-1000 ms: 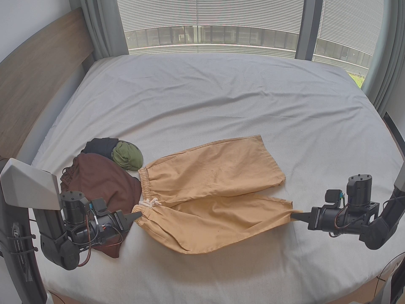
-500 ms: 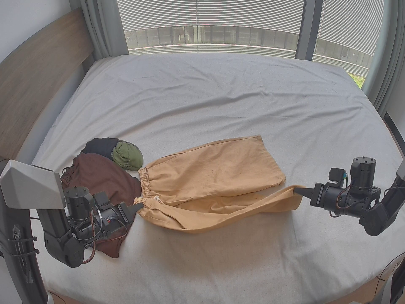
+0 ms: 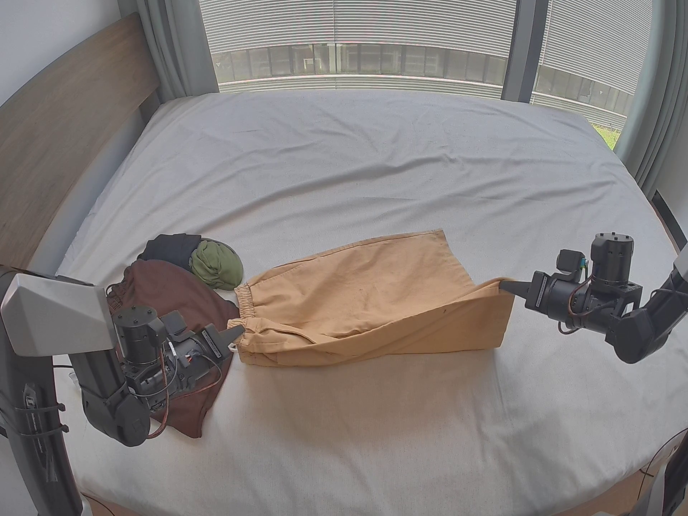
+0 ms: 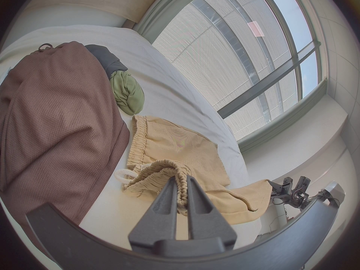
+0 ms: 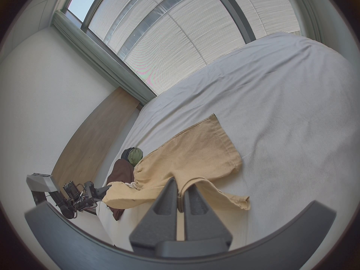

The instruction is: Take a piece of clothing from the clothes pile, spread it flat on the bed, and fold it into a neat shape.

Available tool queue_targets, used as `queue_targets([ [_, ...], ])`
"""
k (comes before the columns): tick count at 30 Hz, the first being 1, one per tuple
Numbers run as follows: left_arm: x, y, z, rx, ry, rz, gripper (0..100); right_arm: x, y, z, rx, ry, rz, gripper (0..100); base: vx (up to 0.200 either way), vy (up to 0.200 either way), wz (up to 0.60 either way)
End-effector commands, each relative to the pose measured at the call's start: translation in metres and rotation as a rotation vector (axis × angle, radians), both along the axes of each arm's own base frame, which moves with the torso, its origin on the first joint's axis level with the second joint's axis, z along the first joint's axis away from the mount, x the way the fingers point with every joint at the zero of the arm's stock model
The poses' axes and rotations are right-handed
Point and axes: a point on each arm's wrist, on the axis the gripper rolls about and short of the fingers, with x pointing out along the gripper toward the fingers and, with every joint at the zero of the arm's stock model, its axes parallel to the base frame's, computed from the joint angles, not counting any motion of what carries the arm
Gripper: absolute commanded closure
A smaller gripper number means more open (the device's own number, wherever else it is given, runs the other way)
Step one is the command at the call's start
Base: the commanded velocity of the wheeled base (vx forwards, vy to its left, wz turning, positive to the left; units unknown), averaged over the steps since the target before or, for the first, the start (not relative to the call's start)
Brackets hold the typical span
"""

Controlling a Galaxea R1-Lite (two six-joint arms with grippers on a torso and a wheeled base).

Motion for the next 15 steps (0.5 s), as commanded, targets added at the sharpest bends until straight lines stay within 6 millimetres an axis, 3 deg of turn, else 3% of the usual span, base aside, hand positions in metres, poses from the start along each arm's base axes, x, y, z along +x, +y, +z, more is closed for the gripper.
queue_targets([
  [1, 0.004, -0.002, 0.002, -0.014, -0.014, 0.008, 100, 0.018, 0.001, 0.004, 0.003, -0.007, -0.006, 100, 0.0, 0.0, 0.0],
  [15, 0.017, -0.007, 0.008, -0.072, -0.041, 0.071, 100, 0.056, 0.001, 0.027, 0.003, -0.012, -0.017, 100, 0.0, 0.0, 0.0],
])
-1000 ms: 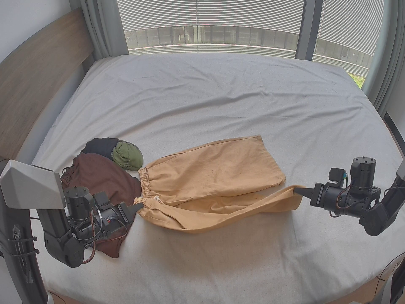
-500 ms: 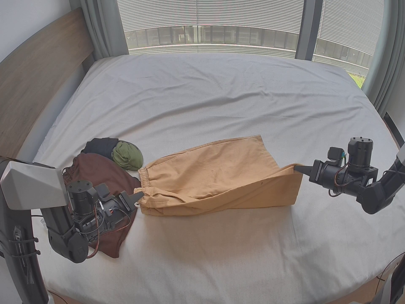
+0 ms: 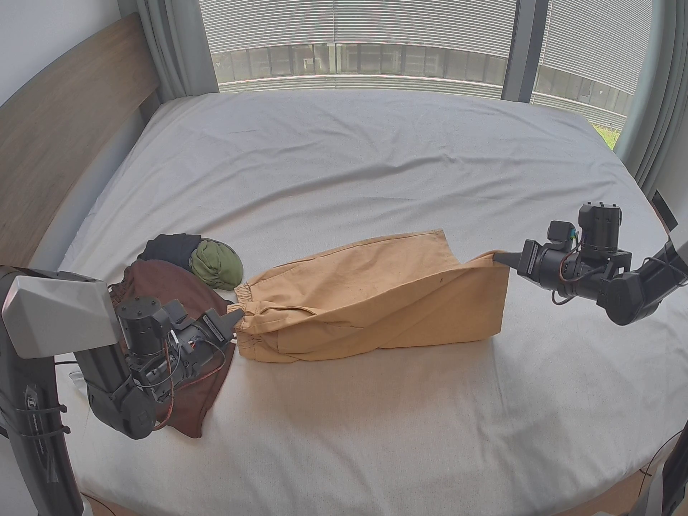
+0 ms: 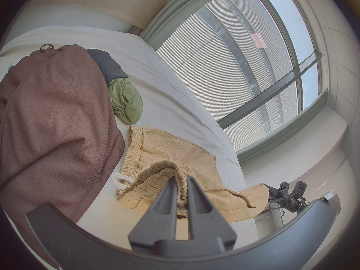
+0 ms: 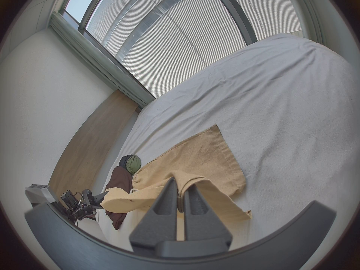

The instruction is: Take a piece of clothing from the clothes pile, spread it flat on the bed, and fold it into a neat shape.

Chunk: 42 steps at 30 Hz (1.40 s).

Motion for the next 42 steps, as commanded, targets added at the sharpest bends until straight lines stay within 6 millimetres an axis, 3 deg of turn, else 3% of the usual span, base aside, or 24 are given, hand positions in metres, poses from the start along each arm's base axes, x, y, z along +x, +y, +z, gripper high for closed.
queue_targets([
  [1, 0.003, -0.002, 0.0, -0.014, -0.006, 0.004, 100, 0.016, 0.0, 0.005, 0.002, -0.012, -0.005, 100, 0.0, 0.0, 0.0],
  [15, 0.02, -0.003, -0.001, -0.053, -0.03, 0.09, 100, 0.058, 0.005, 0.011, 0.0, -0.003, -0.006, 100, 0.0, 0.0, 0.0],
  [20, 0.029, -0.004, -0.006, -0.05, -0.041, 0.132, 100, 0.075, 0.009, 0.002, -0.001, -0.008, -0.004, 100, 0.0, 0.0, 0.0],
  [38, 0.046, -0.004, -0.015, -0.08, -0.052, 0.189, 100, 0.102, 0.02, -0.01, -0.006, -0.029, -0.008, 100, 0.0, 0.0, 0.0],
  [42, 0.052, -0.006, -0.016, -0.084, -0.067, 0.187, 100, 0.116, 0.027, -0.023, -0.019, -0.037, -0.036, 100, 0.0, 0.0, 0.0],
])
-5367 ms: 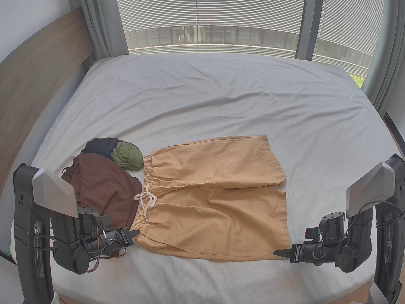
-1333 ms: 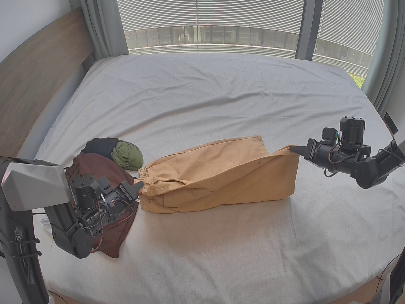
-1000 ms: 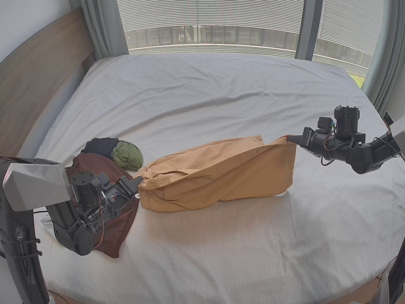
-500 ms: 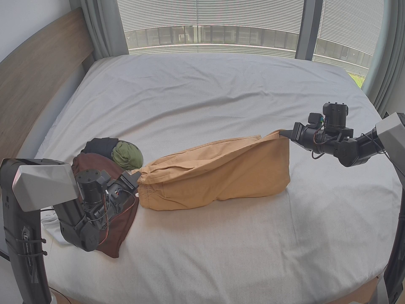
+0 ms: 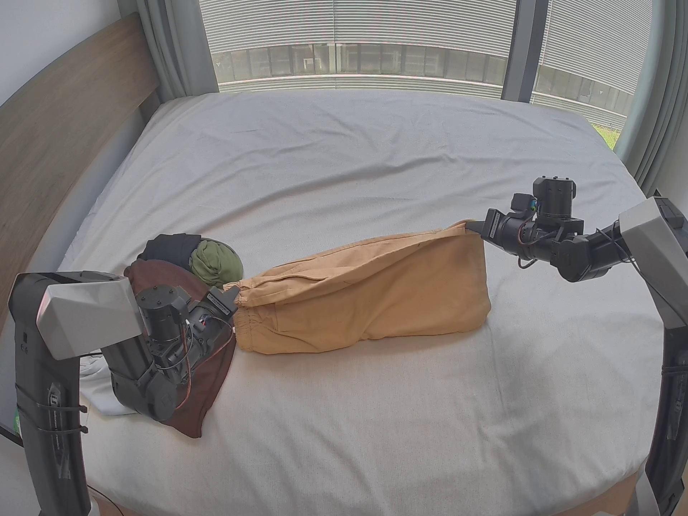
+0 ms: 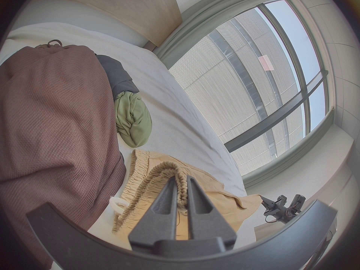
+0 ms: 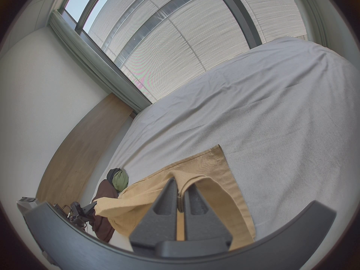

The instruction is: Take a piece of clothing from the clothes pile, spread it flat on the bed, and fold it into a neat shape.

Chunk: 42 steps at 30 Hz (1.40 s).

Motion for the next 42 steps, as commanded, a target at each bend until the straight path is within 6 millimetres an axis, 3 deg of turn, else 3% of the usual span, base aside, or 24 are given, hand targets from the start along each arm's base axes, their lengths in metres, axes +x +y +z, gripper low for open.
queue_targets([
  [1, 0.006, -0.002, -0.004, -0.001, -0.006, -0.001, 100, 0.014, 0.007, -0.017, -0.008, 0.003, -0.013, 100, 0.0, 0.0, 0.0],
  [33, 0.023, -0.002, -0.015, -0.007, -0.026, 0.009, 100, 0.035, 0.014, -0.028, 0.01, -0.108, -0.012, 100, 0.0, 0.0, 0.0],
  [34, 0.023, -0.001, -0.015, -0.007, -0.029, 0.01, 0, 0.036, 0.014, -0.029, 0.012, -0.112, -0.013, 100, 0.0, 0.0, 0.0],
  [35, 0.023, 0.001, -0.015, -0.007, -0.029, 0.013, 0, 0.036, 0.014, -0.029, 0.013, -0.117, -0.011, 100, 0.0, 0.0, 0.0],
  [36, 0.024, 0.001, -0.014, -0.007, -0.031, 0.017, 0, 0.037, 0.014, -0.027, 0.014, -0.126, -0.013, 0, 0.0, 0.0, 0.0],
  [42, 0.034, 0.014, -0.007, -0.009, -0.073, 0.094, 0, 0.049, 0.019, -0.019, 0.115, -0.241, -0.069, 0, 0.0, 0.0, 0.0],
])
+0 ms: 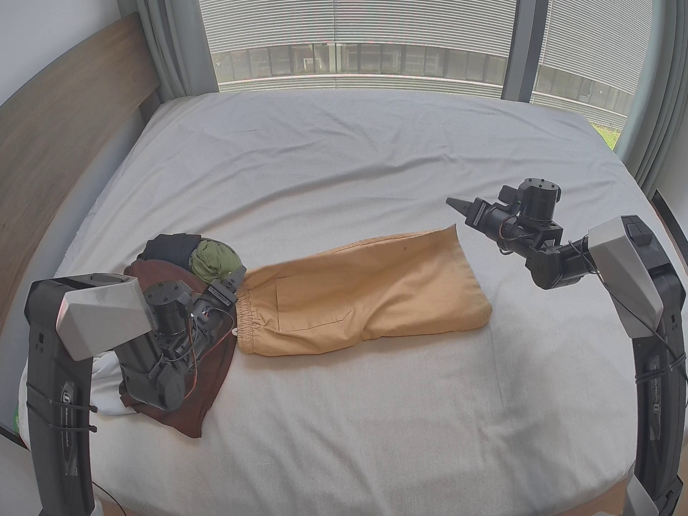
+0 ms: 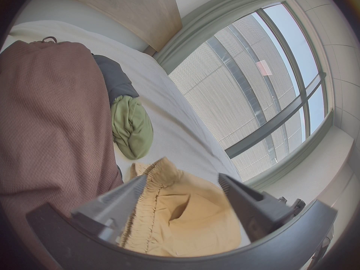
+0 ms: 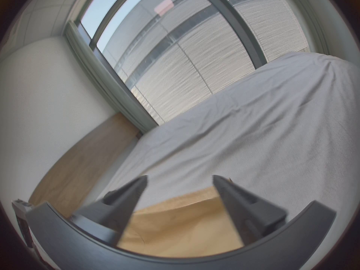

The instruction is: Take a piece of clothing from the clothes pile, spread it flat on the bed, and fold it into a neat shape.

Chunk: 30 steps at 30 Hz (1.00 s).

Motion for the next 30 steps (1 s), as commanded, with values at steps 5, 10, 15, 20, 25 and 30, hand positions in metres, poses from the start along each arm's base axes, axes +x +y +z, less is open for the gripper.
queue_targets([
  [5, 0.007, 0.013, 0.006, -0.003, -0.029, 0.067, 0, 0.0, 0.007, 0.004, 0.066, -0.027, -0.019, 0, 0.0, 0.0, 0.0],
  [10, 0.004, 0.01, 0.009, -0.003, -0.028, 0.06, 0, -0.015, 0.008, 0.01, 0.06, 0.008, -0.012, 0, 0.0, 0.0, 0.0],
  [15, -0.008, 0.005, 0.02, -0.005, -0.026, 0.031, 0, -0.04, 0.012, 0.011, 0.049, 0.065, 0.003, 0, 0.0, 0.0, 0.0],
  [20, -0.024, -0.014, 0.025, 0.007, -0.009, -0.038, 0, -0.078, 0.012, 0.006, 0.038, 0.148, 0.018, 0, 0.0, 0.0, 0.0],
  [25, -0.034, -0.026, 0.032, 0.02, -0.011, -0.076, 0, -0.108, 0.008, -0.003, 0.051, 0.206, 0.017, 0, 0.0, 0.0, 0.0],
  [30, -0.045, -0.028, 0.028, 0.129, -0.004, -0.13, 0, -0.132, 0.001, -0.021, 0.057, 0.232, 0.013, 0, 0.0, 0.0, 0.0],
])
